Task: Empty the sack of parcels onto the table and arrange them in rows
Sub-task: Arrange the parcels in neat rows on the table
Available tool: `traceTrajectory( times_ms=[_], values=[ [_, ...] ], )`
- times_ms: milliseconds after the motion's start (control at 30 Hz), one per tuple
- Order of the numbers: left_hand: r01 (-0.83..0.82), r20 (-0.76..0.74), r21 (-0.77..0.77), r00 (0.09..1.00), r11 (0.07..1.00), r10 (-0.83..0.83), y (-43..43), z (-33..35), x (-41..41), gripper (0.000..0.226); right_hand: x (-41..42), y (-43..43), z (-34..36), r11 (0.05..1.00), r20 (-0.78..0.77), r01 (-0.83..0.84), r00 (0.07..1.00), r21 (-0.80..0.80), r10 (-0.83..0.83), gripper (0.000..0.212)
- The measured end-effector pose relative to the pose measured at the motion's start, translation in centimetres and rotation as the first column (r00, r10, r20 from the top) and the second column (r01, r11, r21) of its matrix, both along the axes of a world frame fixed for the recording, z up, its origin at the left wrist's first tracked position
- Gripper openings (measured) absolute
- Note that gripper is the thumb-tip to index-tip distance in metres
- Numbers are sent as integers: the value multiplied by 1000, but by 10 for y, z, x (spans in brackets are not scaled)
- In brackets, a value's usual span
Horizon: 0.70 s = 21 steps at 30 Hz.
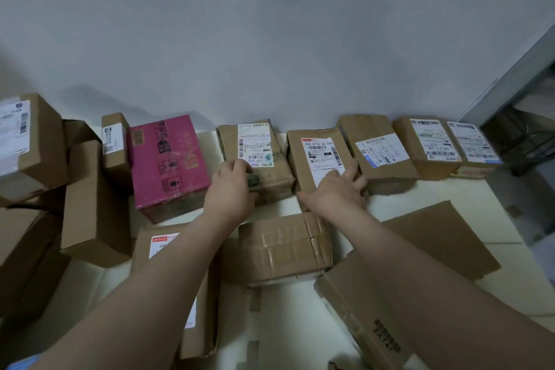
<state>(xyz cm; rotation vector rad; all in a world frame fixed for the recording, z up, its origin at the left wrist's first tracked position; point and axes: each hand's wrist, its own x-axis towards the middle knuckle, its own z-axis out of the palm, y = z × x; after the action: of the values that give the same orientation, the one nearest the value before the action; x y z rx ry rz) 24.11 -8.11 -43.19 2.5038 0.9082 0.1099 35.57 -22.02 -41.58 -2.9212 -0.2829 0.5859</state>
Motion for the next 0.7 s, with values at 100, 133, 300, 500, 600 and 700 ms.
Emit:
traceTrajectory(
  times_ms=[100,133,300,500,600,700],
  values=[
    [-16,34,129,999,992,12,3,-6,4,55,-3,3,-1,998,147,-58,988,35,53,78],
    [3,42,157,999,988,-9,6,-9,6,55,-3,4,-1,996,183,-75,981,47,65,72],
    [77,73,87,994,993,-83,30,-21,20,49,6,15,-2,988,221,-90,973,127,60,57],
    [195,-4,38,981,980,-195,34,-18,20,53,7,16,-13,960,201,-145,975,239,98,52],
    [143,9,116,989,983,-145,3,1,13,49,0,2,-8,941,194,-149,977,303,92,49],
    [194,24,112,980,975,-198,-32,25,5,51,-11,-21,5,932,215,-134,975,337,62,45]
  ],
)
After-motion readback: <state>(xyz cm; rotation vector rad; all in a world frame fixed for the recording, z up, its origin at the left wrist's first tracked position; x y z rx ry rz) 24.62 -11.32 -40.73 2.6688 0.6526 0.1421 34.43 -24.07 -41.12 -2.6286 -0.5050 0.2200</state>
